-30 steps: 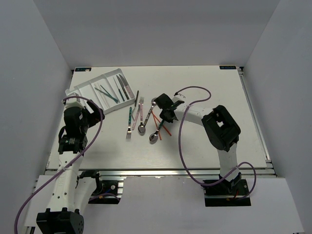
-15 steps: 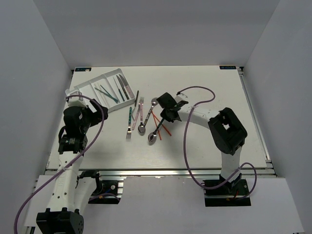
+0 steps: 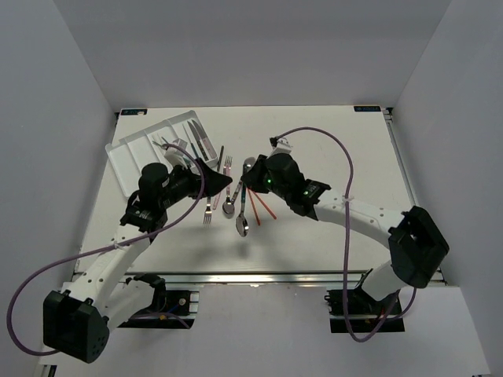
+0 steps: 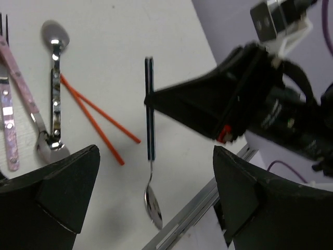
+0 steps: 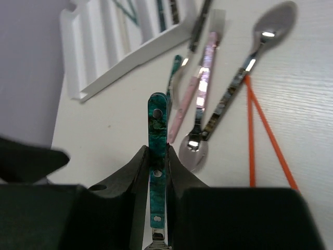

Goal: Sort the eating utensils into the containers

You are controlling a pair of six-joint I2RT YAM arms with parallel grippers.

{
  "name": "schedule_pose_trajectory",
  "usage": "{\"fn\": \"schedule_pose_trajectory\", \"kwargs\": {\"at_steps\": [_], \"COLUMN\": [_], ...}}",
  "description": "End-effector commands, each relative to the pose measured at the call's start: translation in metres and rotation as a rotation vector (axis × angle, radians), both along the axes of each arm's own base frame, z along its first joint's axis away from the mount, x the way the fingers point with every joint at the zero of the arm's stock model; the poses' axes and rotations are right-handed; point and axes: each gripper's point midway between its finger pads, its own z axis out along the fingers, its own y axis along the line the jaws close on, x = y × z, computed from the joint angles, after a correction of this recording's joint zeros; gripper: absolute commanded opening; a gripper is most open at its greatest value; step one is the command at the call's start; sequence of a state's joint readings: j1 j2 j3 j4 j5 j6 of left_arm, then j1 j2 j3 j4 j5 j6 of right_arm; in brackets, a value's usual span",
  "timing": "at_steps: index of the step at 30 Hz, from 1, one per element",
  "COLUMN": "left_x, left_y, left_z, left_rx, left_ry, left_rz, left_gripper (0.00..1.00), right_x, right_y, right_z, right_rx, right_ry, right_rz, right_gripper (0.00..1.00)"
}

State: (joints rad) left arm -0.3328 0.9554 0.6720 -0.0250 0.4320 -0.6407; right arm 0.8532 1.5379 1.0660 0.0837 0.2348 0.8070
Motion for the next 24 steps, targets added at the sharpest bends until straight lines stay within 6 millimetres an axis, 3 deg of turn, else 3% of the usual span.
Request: {"fn": "schedule_pose_trajectory", "kwargs": {"at_steps": [1,2,6,11,16,21,24], "left_x": [0.014,0.016,0.011,0.01,0.01,0.016,0.021], "left_y": [-0.011,-0.015,-0.035,-0.044,-0.051,-0.052,-0.055], "left_z": [0.061,0.069,0.064,0.053,0.067,0.062,0.062], "left_rx": [-0.14,-0.165,-0.161,-0.154,-0.164,-0.135,-0.124], "left_ry": [-0.116,-0.134,-0.111,-0.097,-0.117,-0.113,-0.111], "left_rz": [0.001,-0.012,-0.063,-0.06,-0.077,-0.057,-0.064], "left_gripper": [0.98,0.98,0.96,0.95,0.93,0.92,0.82], "right_x": [-0.015,-0.018,-0.019,-0.033,-0.039,-0.047,-0.053], "right_y": [0.014,0.011,-0.003,0.002,0.009,0.016,0.022], "right_z": [0.047,0.043,0.069,0.091,0.086,0.093,0.093], "right_rx": [0.048,0.045,0.083,0.12,0.09,0.065,0.05], "right_ry": [-0.208,-0.206,-0.256,-0.324,-0.334,-0.381,-0.392], "right_rz": [0.129,0.126,0.08,0.156,0.183,0.245,0.286], "right_gripper": [0.0,0.0,0.0,0.0,0.0,0.0,0.0]}}
